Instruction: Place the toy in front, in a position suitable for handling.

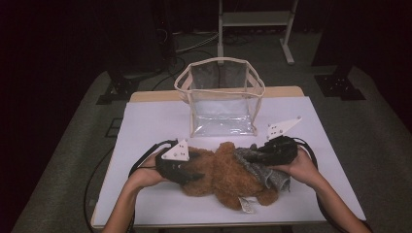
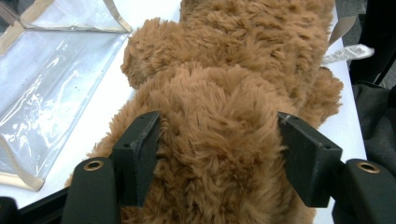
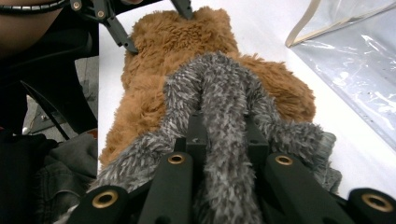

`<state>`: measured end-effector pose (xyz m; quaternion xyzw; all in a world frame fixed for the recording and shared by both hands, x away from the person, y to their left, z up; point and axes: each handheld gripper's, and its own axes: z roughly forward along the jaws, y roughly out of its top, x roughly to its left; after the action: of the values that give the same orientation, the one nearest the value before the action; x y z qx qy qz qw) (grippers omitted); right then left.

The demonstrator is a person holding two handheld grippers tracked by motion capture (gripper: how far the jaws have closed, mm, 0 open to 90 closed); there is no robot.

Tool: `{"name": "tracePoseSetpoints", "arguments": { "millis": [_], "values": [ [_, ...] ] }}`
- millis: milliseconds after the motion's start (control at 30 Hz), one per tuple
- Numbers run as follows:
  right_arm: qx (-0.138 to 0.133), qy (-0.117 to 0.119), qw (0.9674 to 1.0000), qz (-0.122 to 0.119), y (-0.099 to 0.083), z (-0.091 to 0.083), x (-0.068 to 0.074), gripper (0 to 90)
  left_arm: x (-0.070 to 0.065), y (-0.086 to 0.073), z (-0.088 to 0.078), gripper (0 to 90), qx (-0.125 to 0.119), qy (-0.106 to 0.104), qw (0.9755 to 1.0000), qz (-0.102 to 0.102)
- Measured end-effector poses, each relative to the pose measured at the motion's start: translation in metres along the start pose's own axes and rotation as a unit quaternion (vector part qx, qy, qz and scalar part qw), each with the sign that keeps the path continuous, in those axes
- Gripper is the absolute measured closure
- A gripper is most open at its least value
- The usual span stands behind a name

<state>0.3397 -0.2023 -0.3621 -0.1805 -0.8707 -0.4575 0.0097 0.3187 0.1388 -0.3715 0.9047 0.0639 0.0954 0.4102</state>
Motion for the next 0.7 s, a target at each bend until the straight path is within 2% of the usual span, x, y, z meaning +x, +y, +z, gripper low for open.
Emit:
{"name": "tracePoseSetpoints", "arguments": {
  "millis": [200, 433, 700],
  "values": [
    [0.001, 0.007, 1.0, -0.003, -0.0032, 0.004, 0.0052, 77.6, 0.0001, -0.0011, 0.0014, 33.0, -0.003, -0.009, 1.0, -0.003],
    [-0.005, 0.01, 0.9999, -0.002, -0.0046, 0.0045, 0.0049, 77.6, -0.0012, -0.0017, 0.0033, 31.7, -0.003, -0.009, 0.9999, -0.005],
    [-0.004, 0.0, 0.9999, -0.016, 0.0037, 0.0039, 0.0058, 77.5, -0.0019, -0.0004, 0.0037, 31.8, 0.002, -0.005, 1.0, -0.001]
  ]
}}
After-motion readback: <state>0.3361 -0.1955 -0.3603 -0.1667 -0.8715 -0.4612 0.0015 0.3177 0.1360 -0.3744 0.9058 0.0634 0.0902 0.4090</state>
